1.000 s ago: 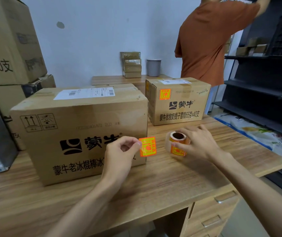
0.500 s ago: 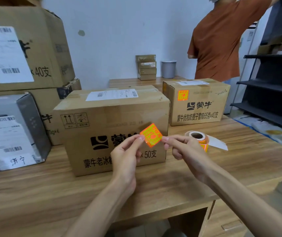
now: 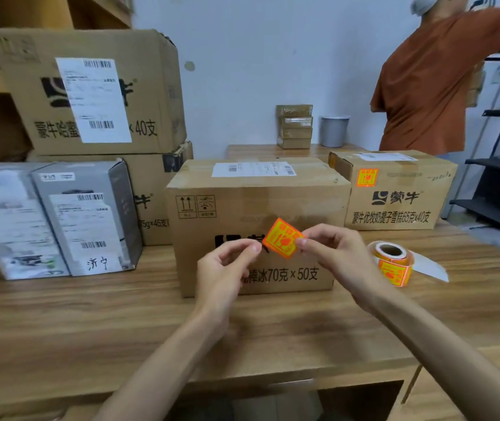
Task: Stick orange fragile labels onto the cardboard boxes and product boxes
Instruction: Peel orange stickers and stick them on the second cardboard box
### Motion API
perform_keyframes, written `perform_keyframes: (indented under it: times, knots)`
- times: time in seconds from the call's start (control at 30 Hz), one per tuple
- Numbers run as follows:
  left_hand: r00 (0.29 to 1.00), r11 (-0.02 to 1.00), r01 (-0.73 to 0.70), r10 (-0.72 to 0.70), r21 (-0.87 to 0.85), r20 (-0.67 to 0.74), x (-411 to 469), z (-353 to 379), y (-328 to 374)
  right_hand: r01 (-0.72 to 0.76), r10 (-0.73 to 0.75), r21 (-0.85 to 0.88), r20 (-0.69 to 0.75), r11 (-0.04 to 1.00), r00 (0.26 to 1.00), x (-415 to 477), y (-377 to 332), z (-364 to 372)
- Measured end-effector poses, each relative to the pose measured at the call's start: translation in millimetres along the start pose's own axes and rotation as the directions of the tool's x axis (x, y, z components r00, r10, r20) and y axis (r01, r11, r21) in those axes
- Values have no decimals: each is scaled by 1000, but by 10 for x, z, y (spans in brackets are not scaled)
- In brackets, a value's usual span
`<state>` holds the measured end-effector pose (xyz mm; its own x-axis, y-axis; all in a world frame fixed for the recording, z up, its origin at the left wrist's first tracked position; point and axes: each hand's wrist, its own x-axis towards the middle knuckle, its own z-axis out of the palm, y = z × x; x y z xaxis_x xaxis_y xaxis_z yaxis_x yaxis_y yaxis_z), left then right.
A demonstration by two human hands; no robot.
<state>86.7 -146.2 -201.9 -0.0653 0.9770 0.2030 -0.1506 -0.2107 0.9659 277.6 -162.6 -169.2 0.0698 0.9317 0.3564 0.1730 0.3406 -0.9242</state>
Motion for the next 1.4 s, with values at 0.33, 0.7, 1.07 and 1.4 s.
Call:
perform_keyframes:
  times: [0.33, 0.7, 1.07, 1.4]
  knots:
    - [924, 854, -382, 366, 353, 114, 236, -653, 365, 239, -161, -267, 284, 934, 945, 299, -222, 493]
    - [876, 807, -431, 482, 404, -26, 429, -937, 451, 408, -465, -611, 72, 679, 882, 398, -324, 1121]
    - [762, 598, -517, 648, 612, 11, 621, -1018, 473, 464, -712, -833, 127, 301, 691, 613, -358, 1335]
    - [743, 540, -574, 660, 615, 114, 747, -1104, 483, 435, -704, -844, 101, 313, 703, 695, -303, 1382]
